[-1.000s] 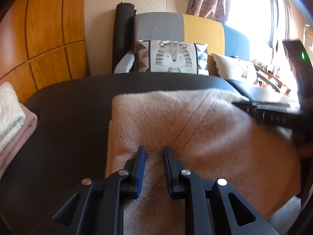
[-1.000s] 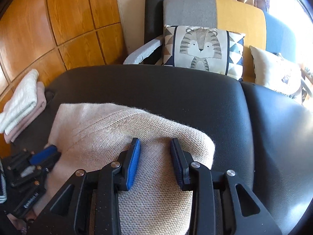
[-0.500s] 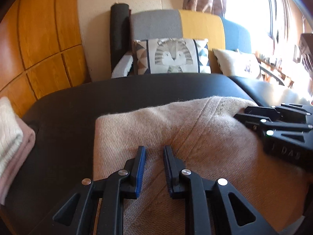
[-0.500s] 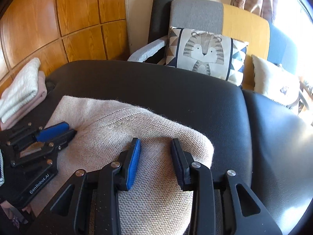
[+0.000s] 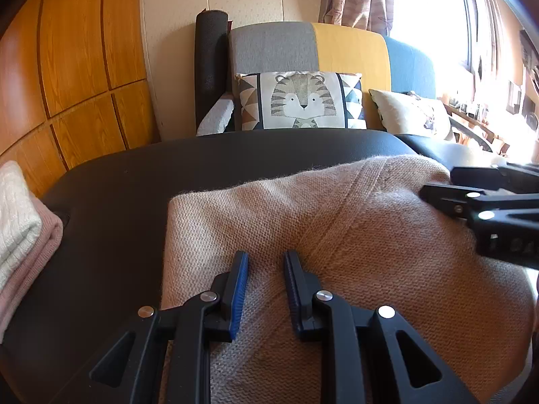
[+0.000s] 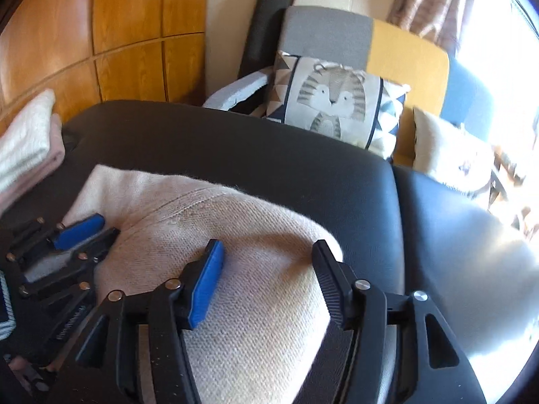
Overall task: Fold clothes
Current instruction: 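Press the folded sweater flat with both open grippers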
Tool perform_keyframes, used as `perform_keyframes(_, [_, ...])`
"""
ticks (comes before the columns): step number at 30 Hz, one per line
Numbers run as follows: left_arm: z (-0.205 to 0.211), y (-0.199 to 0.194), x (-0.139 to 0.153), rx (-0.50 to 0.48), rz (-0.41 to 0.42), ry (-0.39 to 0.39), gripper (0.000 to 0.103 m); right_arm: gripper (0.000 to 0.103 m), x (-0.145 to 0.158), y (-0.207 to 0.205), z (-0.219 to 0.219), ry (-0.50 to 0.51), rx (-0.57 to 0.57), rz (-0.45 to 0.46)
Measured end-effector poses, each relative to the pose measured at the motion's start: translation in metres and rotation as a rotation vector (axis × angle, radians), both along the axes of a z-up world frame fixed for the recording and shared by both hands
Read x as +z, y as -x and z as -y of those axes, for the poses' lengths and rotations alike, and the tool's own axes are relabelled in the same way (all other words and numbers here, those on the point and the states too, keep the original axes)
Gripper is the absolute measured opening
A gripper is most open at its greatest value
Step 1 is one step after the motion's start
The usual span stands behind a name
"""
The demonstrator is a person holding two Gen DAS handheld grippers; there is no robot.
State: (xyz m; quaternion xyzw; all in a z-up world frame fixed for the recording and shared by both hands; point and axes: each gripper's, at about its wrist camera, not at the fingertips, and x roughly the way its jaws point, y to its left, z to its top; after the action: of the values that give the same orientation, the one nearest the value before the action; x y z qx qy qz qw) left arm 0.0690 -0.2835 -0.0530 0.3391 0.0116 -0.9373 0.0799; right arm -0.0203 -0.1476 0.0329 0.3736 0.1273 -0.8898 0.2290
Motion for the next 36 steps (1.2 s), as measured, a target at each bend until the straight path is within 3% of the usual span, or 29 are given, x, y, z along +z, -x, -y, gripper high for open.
perform_keyframes(18, [0.000, -0.002, -0.002, 0.002, -0.005, -0.006, 0.022, 0.058, 0.018, -0.060, -0.004, 0.092, 0.122, 0.025])
perform_keyframes(25, [0.000, -0.002, -0.003, 0.003, -0.008, -0.008, 0.022, 0.059, 0.000, -0.075, -0.011, 0.110, 0.123, 0.034])
perform_keyframes(28, [0.001, -0.002, -0.003, 0.003, -0.009, -0.011, 0.023, 0.060, -0.018, -0.082, -0.009, 0.080, 0.155, -0.011])
perform_keyframes(31, [0.001, -0.002, -0.003, 0.003, -0.009, -0.014, 0.023, 0.063, -0.026, -0.089, -0.004, 0.034, 0.183, -0.060])
perform_keyframes(36, [0.002, -0.004, -0.002, 0.006, -0.002, -0.026, 0.023, 0.072, -0.021, -0.087, -0.006, 0.053, 0.189, -0.031])
